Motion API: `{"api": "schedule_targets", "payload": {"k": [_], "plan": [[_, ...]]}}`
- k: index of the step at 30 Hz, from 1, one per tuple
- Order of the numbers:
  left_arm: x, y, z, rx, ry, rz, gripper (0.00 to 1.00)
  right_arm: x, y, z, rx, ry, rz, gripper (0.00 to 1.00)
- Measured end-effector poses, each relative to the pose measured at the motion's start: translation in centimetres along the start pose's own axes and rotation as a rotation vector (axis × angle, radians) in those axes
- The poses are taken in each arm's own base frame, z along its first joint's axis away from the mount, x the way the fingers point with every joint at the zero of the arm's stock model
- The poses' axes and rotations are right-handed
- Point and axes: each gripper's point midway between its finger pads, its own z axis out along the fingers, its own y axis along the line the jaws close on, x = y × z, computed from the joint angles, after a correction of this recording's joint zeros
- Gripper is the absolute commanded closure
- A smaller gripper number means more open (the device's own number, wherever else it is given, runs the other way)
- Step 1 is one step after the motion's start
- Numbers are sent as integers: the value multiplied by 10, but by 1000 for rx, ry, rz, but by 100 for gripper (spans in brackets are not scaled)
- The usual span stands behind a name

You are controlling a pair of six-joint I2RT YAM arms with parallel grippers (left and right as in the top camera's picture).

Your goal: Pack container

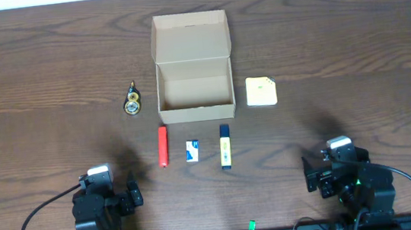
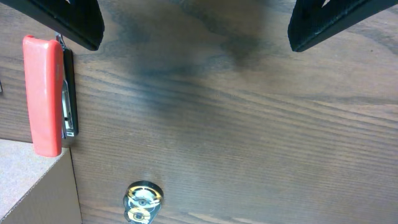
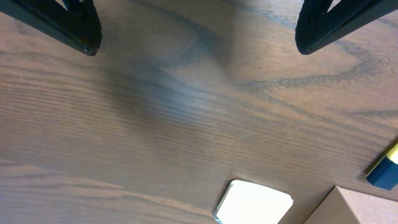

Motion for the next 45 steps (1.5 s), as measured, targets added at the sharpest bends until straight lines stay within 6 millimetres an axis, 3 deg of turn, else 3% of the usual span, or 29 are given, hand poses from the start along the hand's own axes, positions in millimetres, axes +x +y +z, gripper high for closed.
{"api": "schedule_targets", "payload": {"k": [38, 45], "plan": [[0, 0, 0, 0, 0, 0, 5, 0, 0, 0, 0, 0, 0, 1], [0, 0, 0, 0, 0, 0, 5, -12, 2, 7, -38, 48, 57, 1]]}}
